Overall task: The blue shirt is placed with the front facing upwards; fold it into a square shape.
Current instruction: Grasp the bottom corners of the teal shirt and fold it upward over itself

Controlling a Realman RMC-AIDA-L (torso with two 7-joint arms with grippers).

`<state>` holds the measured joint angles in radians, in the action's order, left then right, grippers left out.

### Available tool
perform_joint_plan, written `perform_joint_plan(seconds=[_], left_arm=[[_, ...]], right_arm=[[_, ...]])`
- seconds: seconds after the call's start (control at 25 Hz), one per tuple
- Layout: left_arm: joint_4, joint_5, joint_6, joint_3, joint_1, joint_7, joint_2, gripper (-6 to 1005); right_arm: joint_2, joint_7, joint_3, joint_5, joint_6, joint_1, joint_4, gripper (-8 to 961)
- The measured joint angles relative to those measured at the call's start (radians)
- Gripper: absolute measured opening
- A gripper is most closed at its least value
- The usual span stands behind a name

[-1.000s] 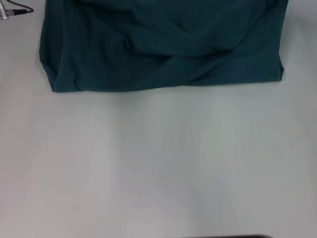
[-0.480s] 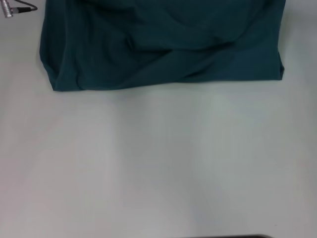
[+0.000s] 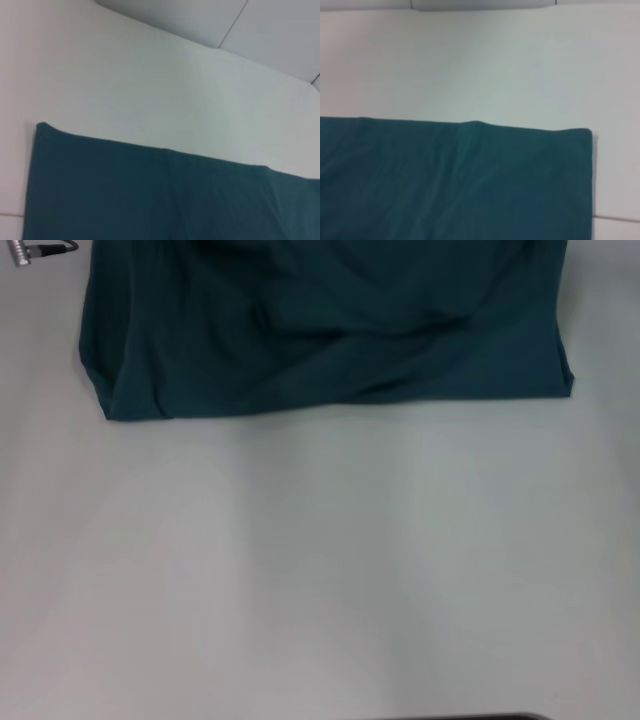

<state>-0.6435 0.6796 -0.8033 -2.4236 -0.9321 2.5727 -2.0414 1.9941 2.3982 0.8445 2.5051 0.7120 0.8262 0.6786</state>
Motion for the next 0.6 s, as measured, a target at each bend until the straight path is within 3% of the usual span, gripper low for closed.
perform_joint_plan(seconds=[0.6], left_arm=[[0.014, -0.004, 0.049, 0.022, -0.005, -0.002, -0.015, 60]], right_arm=[[0.018, -0.011, 0.053, 0.011, -0.074, -0.001, -0.031, 9]])
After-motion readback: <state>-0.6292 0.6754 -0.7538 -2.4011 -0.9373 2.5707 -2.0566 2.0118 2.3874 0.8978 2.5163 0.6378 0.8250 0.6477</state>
